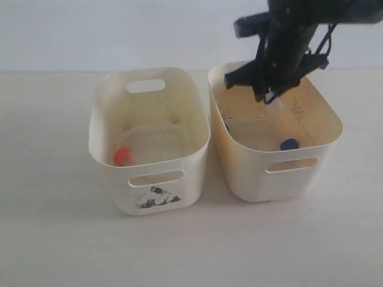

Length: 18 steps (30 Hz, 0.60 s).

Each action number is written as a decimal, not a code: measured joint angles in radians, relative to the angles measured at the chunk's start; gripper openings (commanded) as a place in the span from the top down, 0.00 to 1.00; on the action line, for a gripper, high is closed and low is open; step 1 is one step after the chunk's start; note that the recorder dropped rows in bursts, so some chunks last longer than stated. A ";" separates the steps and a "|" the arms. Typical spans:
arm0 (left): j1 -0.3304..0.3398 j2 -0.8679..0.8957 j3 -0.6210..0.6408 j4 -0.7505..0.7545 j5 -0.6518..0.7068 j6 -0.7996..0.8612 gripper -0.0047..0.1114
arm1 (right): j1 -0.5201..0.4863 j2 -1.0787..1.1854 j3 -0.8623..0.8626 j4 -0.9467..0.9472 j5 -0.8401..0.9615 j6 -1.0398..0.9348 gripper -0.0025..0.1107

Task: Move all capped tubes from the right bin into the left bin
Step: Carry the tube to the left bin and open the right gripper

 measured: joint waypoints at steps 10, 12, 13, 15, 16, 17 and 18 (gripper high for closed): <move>0.000 0.000 0.000 0.000 0.000 0.000 0.92 | 0.012 -0.279 0.000 0.466 -0.001 -0.293 0.98; 0.000 0.000 0.000 0.000 0.000 0.000 0.92 | 0.039 -0.293 0.000 0.576 -0.005 -0.407 0.98; 0.000 0.000 0.000 0.000 0.000 0.000 0.92 | 0.065 -0.294 0.000 0.640 -0.010 -0.498 0.98; 0.000 0.000 0.000 0.000 0.000 0.000 0.92 | 0.111 -0.290 0.000 0.693 -0.027 -0.627 0.97; 0.000 0.000 0.000 0.000 0.000 0.000 0.92 | 0.137 -0.283 0.000 0.708 -0.039 -0.685 0.96; 0.000 0.000 0.000 0.000 0.000 0.000 0.92 | 0.156 -0.275 0.000 0.718 -0.048 -0.725 0.92; 0.000 0.000 0.000 0.000 0.000 0.000 0.92 | 0.177 -0.262 0.000 0.722 -0.061 -0.752 0.87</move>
